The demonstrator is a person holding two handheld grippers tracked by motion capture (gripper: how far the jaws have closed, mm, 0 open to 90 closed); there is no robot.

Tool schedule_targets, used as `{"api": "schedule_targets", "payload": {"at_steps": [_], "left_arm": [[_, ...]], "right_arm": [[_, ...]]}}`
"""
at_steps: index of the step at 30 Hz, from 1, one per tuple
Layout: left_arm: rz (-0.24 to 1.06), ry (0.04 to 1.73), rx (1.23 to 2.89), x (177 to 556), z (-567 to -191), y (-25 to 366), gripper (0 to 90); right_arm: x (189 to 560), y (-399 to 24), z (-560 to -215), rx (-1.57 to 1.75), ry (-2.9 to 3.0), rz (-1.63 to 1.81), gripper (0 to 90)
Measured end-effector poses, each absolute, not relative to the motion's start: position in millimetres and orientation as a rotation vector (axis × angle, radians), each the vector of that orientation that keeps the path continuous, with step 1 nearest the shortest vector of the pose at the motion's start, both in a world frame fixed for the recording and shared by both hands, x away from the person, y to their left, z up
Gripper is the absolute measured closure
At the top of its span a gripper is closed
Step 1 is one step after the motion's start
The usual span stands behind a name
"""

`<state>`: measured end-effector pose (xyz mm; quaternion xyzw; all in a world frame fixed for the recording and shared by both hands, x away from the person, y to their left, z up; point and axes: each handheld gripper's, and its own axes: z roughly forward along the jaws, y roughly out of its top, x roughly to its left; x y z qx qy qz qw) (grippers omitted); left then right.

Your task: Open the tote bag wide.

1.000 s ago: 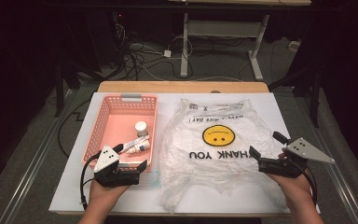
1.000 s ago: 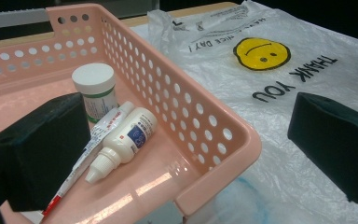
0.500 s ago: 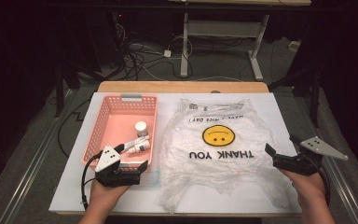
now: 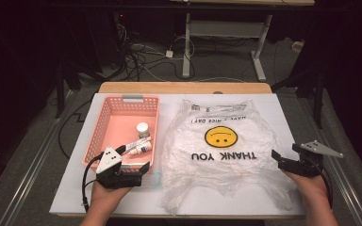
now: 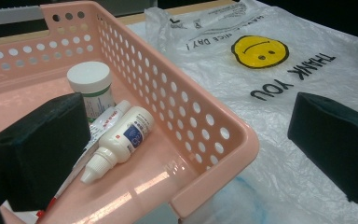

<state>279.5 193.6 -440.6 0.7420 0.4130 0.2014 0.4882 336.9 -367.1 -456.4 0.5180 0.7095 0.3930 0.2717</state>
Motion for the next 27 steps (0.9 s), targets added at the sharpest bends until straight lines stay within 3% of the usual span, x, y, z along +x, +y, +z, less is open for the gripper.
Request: {"api": "schedule_targets", "payload": {"at_steps": [22,27], "left_arm": [[0.502,1.021,1.786,280.4,-437.7,200.6,0.0],[0.492,1.029,1.783,281.3,-437.0,202.8,0.0]], "right_arm": [[347.6,-379.9,-475.9,1.592,2.000,0.923,51.2],[347.6,-377.7,-476.2,1.573,2.012,0.905,63.7]]}}
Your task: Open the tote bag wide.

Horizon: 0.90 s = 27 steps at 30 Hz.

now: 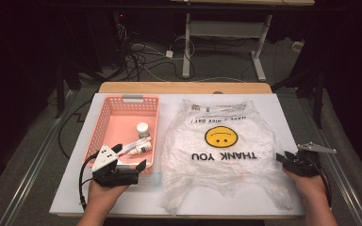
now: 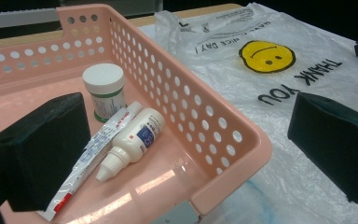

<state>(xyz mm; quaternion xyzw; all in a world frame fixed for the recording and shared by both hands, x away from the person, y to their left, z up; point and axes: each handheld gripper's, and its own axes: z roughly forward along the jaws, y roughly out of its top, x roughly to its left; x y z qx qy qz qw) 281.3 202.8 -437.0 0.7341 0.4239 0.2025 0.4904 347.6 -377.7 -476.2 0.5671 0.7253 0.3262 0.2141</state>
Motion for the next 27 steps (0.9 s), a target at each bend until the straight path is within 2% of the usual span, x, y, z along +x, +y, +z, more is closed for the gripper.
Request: {"api": "schedule_targets", "payload": {"at_steps": [3,4,5,6,14,27], "left_arm": [[0.493,1.030,1.783,281.7,-436.7,203.2,0.0],[0.493,1.030,1.783,281.7,-436.7,203.2,0.0],[0.490,1.032,1.781,282.0,-436.7,203.4,0.0],[0.478,1.031,1.784,282.6,-436.8,203.7,0.0],[0.453,1.019,1.808,282.0,-435.9,200.9,0.0],[0.445,1.010,1.807,281.5,-434.8,199.5,0.0]], "right_arm": [[347.6,-376.8,-476.2,1.560,2.018,0.888,74.4],[347.6,-376.8,-476.2,1.560,2.018,0.888,74.4],[347.3,-376.6,-476.1,1.561,2.024,0.891,83.8],[347.3,-376.7,-476.3,1.554,2.030,0.899,89.2],[334.6,-371.7,-473.7,1.461,2.067,0.934,90.0],[276.6,-357.9,-463.0,1.380,2.078,0.972,90.0]]}}
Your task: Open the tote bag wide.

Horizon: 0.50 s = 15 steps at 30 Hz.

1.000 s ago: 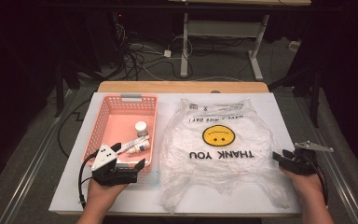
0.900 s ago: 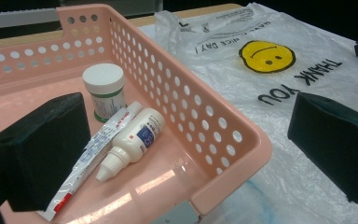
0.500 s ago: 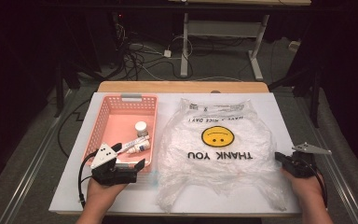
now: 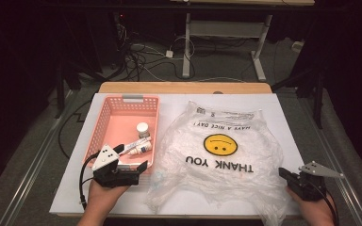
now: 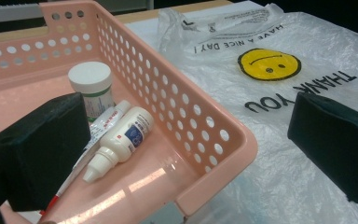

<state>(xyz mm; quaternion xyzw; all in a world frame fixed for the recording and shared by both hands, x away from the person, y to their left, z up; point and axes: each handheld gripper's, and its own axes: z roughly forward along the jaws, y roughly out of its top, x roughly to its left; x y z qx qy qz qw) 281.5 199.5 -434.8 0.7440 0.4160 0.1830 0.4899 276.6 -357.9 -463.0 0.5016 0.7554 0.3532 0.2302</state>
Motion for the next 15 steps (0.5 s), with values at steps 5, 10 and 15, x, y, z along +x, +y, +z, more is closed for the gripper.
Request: {"api": "schedule_targets", "payload": {"at_steps": [5,10,15], "left_arm": [[0.445,1.001,1.813,280.7,-434.7,196.4,0.0],[0.397,1.014,1.796,281.8,-434.8,198.0,0.0],[0.405,1.005,1.794,281.0,-433.2,197.1,0.0]], "right_arm": [[256.4,-357.7,-463.6,1.370,2.093,0.996,90.0],[235.7,-357.7,-464.0,1.364,2.100,1.003,90.0],[223.6,-361.8,-464.6,1.383,2.098,1.041,74.2]]}}
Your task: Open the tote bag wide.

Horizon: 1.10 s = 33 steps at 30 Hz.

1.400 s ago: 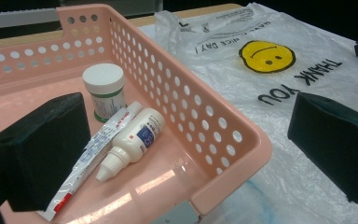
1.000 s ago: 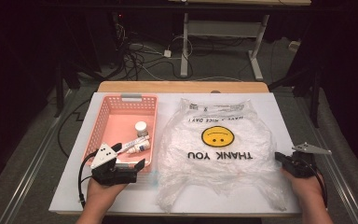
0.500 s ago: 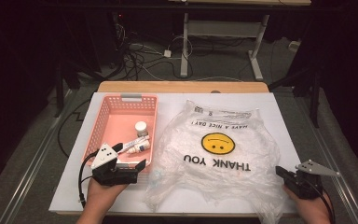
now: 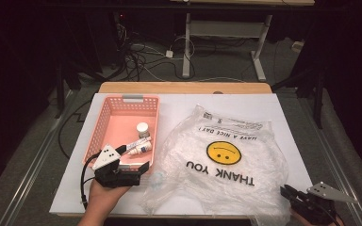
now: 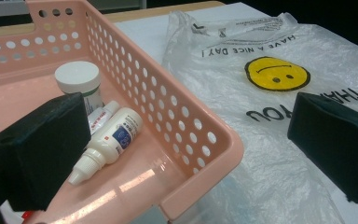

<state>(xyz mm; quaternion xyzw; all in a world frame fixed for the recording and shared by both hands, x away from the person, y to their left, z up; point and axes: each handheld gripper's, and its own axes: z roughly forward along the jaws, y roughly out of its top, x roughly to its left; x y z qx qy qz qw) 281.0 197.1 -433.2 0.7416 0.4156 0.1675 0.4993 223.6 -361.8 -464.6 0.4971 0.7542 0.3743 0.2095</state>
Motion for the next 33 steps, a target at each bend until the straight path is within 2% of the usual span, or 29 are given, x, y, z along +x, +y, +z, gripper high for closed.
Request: {"api": "schedule_targets", "payload": {"at_steps": [4,5,7,11,16,20,24,25,27,28,29,33], "left_arm": [[0.424,1.012,1.793,278.4,-431.7,195.9,0.0],[0.426,1.012,1.797,277.4,-431.5,195.5,0.0],[0.474,1.017,1.776,272.4,-431.2,196.5,0.0],[0.447,1.010,1.797,272.6,-433.3,197.8,0.0],[0.448,1.001,1.841,275.1,-435.1,197.9,0.0],[0.435,1.004,1.837,275.7,-436.2,199.4,0.0],[0.436,1.001,1.840,275.7,-436.3,200.2,0.0],[0.436,1.001,1.840,275.7,-436.3,200.2,0.0],[0.426,1.007,1.834,275.9,-436.1,201.1,0.0],[0.418,1.010,1.822,275.6,-436.1,202.1,0.0],[0.410,1.008,1.821,275.7,-436.2,202.9,0.0],[0.396,1.006,1.814,277.0,-438.3,203.7,0.0]], "right_arm": [[224.7,-366.8,-454.7,1.377,2.039,1.098,58.2],[224.7,-366.8,-454.7,1.377,2.039,1.098,58.2],[234.2,-367.5,-447.4,1.348,2.014,1.145,50.9],[259.9,-368.6,-443.0,1.327,2.010,1.143,46.4],[310.1,-374.6,-443.4,1.372,1.990,1.087,45.9],[349.0,-375.6,-445.2,1.406,1.979,1.088,42.1],[384.2,-369.8,-448.5,1.439,1.972,1.097,31.1],[384.2,-369.8,-448.5,1.439,1.972,1.097,31.1],[403.6,-365.9,-452.3,1.471,1.985,1.091,23.6],[403.6,-365.9,-452.3,1.471,1.985,1.091,23.6],[418.7,-364.4,-456.2,1.489,2.010,1.052,17.0],[433.7,-363.8,-462.9,1.502,2.027,1.033,11.7]]}}
